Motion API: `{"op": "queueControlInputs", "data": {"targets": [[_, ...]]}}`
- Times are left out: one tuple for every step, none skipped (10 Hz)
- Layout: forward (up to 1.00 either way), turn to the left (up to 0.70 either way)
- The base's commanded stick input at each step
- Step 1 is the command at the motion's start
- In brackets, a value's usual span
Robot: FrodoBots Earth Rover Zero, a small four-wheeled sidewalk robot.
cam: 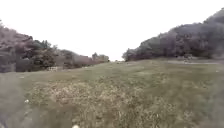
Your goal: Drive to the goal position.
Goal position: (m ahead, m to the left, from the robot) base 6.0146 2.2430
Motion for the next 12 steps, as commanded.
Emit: {"op": "queueControlInputs", "data": {"targets": [[0.85,0.01],[0.85,0.01],[0.85,0.01],[0.85,0.01],[0.85,0.01],[0.85,0.01],[0.85,0.01],[0.85,0.01],[0.85,0.01],[0.85,0.01],[0.85,0.01],[0.85,0.01]]}}
